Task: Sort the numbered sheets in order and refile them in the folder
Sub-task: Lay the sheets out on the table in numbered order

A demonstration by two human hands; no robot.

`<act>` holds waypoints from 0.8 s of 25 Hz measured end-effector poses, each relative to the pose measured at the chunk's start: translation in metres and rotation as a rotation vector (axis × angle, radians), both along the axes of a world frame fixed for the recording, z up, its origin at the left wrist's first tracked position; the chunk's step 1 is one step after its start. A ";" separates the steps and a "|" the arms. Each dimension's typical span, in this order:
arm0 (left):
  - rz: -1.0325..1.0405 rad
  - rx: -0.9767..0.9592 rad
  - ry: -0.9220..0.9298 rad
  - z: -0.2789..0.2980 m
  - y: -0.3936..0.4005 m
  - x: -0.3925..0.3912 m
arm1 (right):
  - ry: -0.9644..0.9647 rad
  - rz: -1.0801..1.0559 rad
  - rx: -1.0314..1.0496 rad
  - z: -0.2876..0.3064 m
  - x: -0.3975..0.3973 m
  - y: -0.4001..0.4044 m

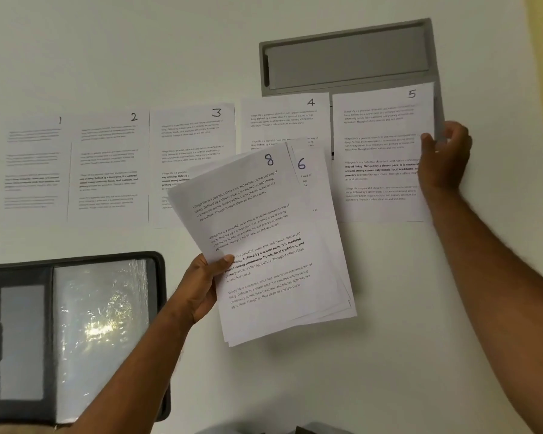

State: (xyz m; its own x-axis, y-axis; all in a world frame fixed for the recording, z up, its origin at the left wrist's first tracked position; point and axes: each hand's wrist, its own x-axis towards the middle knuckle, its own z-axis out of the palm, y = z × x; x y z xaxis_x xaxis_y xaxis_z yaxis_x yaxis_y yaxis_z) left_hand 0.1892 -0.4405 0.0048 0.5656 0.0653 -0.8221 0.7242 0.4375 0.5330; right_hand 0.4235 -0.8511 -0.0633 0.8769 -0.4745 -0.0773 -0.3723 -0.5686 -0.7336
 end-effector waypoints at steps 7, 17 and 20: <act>-0.041 -0.012 -0.044 0.029 -0.013 -0.010 | 0.027 0.025 0.542 0.054 -0.117 0.082; -0.044 0.014 -0.082 0.058 -0.014 -0.046 | 0.198 0.289 0.510 0.107 -0.204 0.105; -0.050 0.020 -0.104 0.061 -0.025 -0.045 | 0.159 0.254 0.476 0.113 -0.201 0.090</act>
